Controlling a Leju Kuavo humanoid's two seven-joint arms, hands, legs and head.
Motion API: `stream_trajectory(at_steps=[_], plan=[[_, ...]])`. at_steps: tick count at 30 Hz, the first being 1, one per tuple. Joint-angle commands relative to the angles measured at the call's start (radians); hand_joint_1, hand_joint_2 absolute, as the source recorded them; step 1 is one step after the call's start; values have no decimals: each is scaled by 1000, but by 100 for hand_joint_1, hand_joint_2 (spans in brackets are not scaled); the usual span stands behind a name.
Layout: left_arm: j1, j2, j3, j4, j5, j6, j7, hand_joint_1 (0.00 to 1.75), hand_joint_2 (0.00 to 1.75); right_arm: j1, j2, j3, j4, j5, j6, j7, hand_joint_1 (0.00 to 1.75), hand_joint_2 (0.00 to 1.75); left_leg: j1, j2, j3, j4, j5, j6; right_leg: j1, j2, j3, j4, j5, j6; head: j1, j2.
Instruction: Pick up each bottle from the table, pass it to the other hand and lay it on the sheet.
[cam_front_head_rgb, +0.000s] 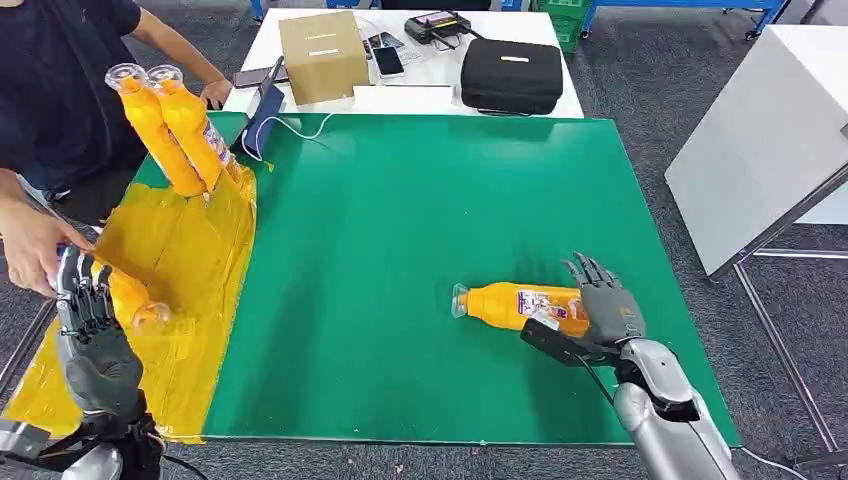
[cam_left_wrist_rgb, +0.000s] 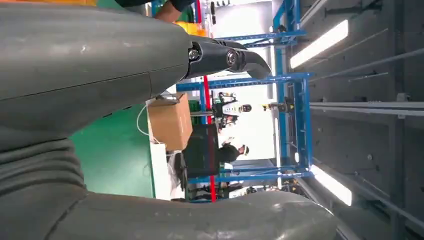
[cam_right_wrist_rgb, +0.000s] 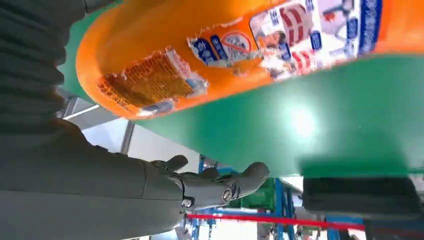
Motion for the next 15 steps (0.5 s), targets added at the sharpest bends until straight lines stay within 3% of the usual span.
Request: stream_trajectory(at_steps=[1,4,5,6,10,15], plan=[[-56,18,-17,105,24,-8,10,0,0,-171,-45,116,236,-6,94,5,0,175,0,2,2,0,0,-1,0,3,2,-1,1,-1,0,0],[-67,25,-23,121,31,-16,13,0,0,-197,-85,166,268,-40,174,-2,0,175,1,1,3,0,0,-2,1,2,3,-1,0,-2,0,0],[-82,32,-28,141,39,-19,12,0,0,-219,-134,213,296,-98,287,-24,157,175,1,1,4,0,0,-2,1,2,4,-1,0,-2,0,0],[-98,38,-34,164,46,-21,10,0,0,-225,-177,242,301,-141,334,-44,175,175,0,0,2,0,0,-1,0,1,3,0,0,-1,0,0],[-147,59,-70,232,69,-9,-1,0,0,-221,-328,360,280,-307,430,-75,175,175,0,-7,1,2,1,-1,0,-5,4,0,-2,-1,0,0],[-140,62,-75,237,80,-1,0,0,0,-217,-366,412,233,-389,438,-30,175,175,0,-11,4,0,1,0,0,-9,8,-3,-1,-1,1,0]])
